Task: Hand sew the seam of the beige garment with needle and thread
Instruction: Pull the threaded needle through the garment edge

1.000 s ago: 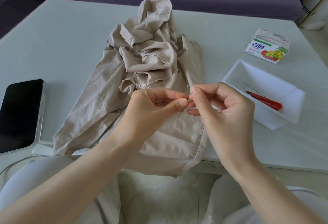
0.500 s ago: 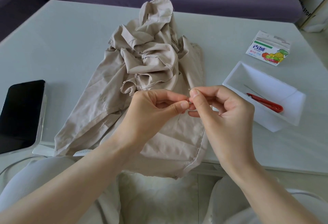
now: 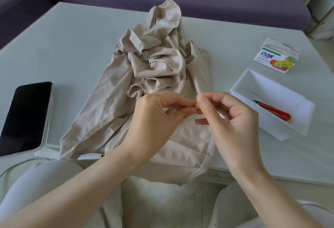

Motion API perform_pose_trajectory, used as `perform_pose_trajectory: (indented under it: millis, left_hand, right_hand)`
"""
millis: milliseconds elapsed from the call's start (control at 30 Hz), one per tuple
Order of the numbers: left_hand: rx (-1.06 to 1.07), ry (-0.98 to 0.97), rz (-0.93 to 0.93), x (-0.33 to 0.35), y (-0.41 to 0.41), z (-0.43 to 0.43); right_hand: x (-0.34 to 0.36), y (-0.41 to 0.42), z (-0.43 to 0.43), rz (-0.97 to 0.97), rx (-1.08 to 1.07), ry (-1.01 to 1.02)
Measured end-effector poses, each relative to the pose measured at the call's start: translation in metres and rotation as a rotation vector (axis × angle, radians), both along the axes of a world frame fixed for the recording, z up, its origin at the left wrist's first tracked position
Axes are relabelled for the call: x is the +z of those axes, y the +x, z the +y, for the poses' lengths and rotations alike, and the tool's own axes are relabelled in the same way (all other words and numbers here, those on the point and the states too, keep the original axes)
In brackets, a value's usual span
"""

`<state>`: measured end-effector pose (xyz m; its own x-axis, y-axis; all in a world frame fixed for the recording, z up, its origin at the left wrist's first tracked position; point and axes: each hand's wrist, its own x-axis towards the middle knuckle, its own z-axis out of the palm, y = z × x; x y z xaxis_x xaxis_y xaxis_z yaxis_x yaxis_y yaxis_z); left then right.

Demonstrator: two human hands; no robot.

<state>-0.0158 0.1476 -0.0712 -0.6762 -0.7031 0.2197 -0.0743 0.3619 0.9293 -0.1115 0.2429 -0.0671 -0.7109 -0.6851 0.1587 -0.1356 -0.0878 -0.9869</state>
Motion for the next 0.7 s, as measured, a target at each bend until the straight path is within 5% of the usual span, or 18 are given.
perform_pose_trajectory:
  millis: [333, 700]
  left_hand:
    - [-0.052, 0.194, 0.064, 0.0061, 0.0019, -0.0010]
    - [0.064, -0.162, -0.032, -0.0001, -0.0002, 0.0008]
  right_hand:
    - [-0.0006, -0.0019, 0.0000, 0.061, 0.027, 0.027]
    - [-0.0055, 0.0011, -0.0014, 0.110, 0.038, 0.040]
